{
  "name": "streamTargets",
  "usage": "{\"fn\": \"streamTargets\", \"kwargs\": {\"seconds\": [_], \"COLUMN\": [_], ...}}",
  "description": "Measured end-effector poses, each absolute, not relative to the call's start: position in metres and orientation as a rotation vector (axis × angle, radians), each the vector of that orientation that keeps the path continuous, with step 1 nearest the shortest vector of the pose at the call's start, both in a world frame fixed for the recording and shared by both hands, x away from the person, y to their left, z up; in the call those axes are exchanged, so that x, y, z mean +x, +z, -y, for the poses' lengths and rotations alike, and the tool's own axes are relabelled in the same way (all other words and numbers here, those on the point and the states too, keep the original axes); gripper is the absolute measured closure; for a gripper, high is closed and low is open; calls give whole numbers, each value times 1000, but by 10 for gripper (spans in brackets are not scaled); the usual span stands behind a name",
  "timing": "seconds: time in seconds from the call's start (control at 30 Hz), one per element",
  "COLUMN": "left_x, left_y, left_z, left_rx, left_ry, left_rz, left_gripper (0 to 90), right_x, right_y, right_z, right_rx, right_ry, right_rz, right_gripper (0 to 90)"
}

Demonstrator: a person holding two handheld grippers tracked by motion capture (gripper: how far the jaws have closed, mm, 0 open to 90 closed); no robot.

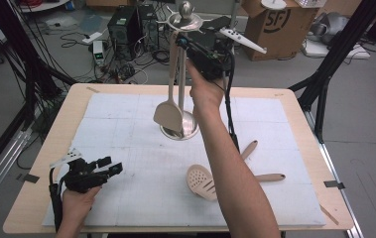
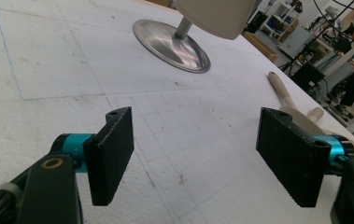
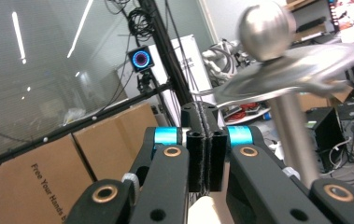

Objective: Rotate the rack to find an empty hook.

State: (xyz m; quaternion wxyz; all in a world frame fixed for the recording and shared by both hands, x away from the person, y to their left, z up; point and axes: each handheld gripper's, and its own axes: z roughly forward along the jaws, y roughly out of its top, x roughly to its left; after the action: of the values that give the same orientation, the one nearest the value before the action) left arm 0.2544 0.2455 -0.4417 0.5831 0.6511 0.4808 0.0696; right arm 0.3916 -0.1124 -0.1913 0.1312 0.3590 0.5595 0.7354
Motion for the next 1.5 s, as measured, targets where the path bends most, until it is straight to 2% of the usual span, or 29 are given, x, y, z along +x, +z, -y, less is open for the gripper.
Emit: {"fn": "streamTargets", "kwargs": {"seconds": [0.2,0.57,0.8,0.97,1.5], "left_x": [254,253,253,253,253], "left_y": [-441,-441,-442,-442,-442], "left_z": [-246,-245,-246,-245,-245], "left_rx": [1514,1517,1517,1521,1519], "left_ry": [163,161,168,162,163], "left_rz": [-1124,-1125,-1125,-1125,-1127], "left_gripper": [283,283,283,284,284], "right_x": [391,403,404,400,396], "right_y": [-194,-207,-199,-189,-189], "right_z": [113,153,170,165,159], "right_rx": [1052,1187,1183,1113,1075], "right_ry": [2110,2089,2122,2072,1999], "right_rz": [-1622,-1540,-1464,-1511,-1575], "right_gripper": [899,899,900,899,899]}}
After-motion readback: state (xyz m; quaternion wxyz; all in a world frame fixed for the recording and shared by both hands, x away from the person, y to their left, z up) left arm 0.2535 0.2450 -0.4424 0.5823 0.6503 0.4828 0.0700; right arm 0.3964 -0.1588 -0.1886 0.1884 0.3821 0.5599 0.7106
